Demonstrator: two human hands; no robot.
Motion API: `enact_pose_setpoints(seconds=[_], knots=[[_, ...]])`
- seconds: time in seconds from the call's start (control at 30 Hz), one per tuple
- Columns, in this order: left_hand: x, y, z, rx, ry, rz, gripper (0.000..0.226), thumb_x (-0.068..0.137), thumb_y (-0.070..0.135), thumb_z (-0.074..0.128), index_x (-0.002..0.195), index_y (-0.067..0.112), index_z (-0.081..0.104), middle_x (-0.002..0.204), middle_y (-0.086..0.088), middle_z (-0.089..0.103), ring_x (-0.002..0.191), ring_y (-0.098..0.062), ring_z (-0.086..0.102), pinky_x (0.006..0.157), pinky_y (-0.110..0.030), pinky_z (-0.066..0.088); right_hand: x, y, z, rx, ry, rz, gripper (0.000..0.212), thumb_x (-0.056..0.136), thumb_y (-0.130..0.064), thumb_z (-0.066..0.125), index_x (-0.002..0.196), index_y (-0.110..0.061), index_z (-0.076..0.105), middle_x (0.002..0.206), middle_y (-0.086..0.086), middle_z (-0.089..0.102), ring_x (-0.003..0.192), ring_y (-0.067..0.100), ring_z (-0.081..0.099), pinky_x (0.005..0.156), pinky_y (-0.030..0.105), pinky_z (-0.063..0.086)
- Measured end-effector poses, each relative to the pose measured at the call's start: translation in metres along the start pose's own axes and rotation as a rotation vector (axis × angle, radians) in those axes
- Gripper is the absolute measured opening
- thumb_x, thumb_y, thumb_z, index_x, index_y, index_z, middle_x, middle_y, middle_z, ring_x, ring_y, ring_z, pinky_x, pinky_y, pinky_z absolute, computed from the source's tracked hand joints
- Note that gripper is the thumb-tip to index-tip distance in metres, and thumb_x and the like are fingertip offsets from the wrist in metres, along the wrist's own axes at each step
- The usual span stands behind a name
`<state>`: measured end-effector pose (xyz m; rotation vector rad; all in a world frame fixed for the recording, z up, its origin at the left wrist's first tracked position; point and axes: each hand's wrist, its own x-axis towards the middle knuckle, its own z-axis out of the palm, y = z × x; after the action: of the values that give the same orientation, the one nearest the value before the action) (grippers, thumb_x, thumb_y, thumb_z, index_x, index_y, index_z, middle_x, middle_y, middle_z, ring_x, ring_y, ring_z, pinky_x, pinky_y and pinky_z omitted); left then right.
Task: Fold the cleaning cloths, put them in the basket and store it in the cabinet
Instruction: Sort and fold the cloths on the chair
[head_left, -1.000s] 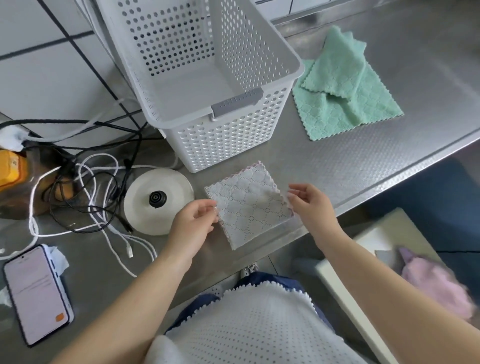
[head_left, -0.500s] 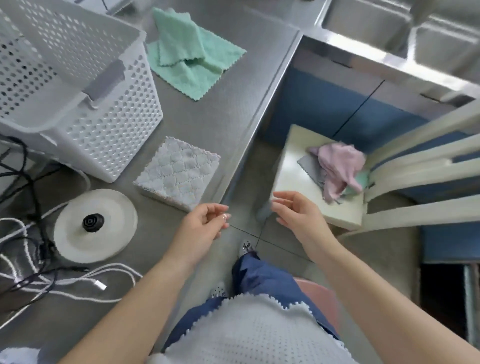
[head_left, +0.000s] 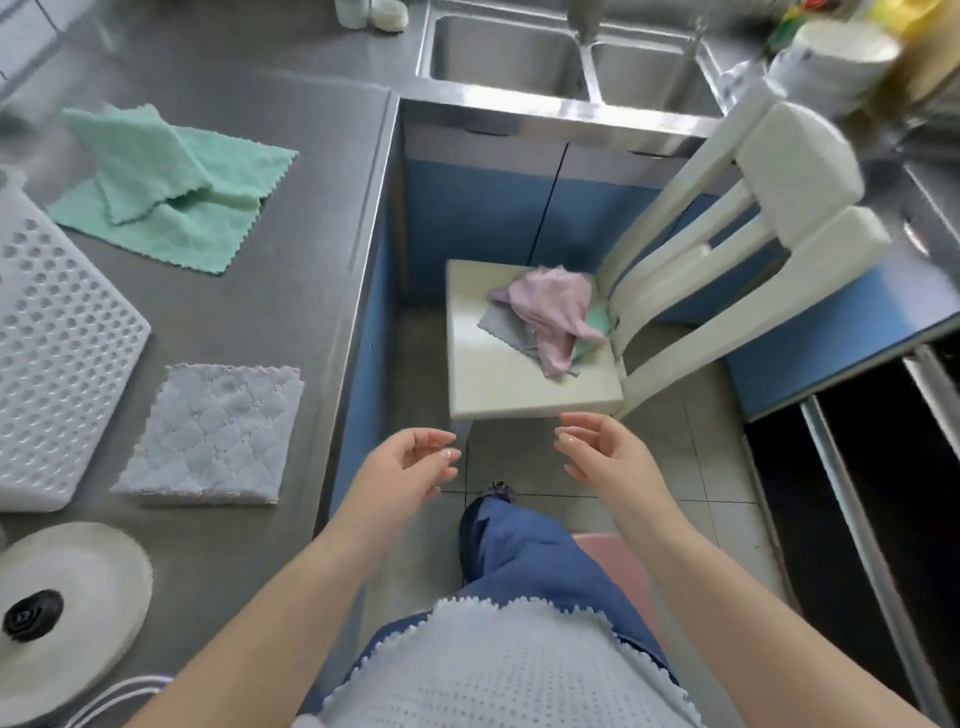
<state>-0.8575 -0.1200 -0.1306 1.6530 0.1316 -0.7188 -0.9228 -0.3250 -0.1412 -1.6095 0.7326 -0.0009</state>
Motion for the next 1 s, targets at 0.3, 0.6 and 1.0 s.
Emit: enact_pose_setpoints(seconds=[0.3, 0.6, 1.0], knots=[[0.051, 0.027, 0.039, 0.015, -0.062, -0.007, 0.013, 0.092, 0.013, 0.055, 0.101, 0.020, 0.063, 0.099, 0.004, 0.070, 0.089, -0.009, 0.066, 0.077, -0.023, 0.051, 0.039, -0.011, -0.031, 0.057, 0.084, -0.021, 0.017, 0.089, -0.016, 0.061, 0.099, -0.030, 0.064, 0.100, -0.008, 0.068, 0.098, 0.008, 0.063, 0.093, 0.036, 0.052], [0.167, 0.056, 0.132, -0.049, -0.041, -0.087, 0.014, 0.091, 0.014, 0.057, 0.103, 0.019, 0.063, 0.104, 0.000, 0.069, 0.095, -0.015, 0.064, 0.085, -0.030, 0.051, 0.162, -0.008, -0.116, -0.014, 0.043, 0.056, 0.015, 0.090, -0.022, 0.061, 0.101, -0.032, 0.062, 0.103, -0.009, 0.067, 0.099, 0.007, 0.062, 0.092, 0.034, 0.052], [0.400, 0.022, 0.235, 0.357, 0.193, -0.040, 0.020, 0.092, 0.017, 0.056, 0.111, 0.016, 0.062, 0.108, 0.002, 0.063, 0.103, -0.013, 0.056, 0.088, -0.024, 0.040, 0.414, 0.045, -0.165, -0.608, -0.176, -0.004, 0.037, 0.087, -0.016, 0.057, 0.122, -0.026, 0.060, 0.105, -0.006, 0.065, 0.095, 0.014, 0.060, 0.084, 0.025, 0.044]])
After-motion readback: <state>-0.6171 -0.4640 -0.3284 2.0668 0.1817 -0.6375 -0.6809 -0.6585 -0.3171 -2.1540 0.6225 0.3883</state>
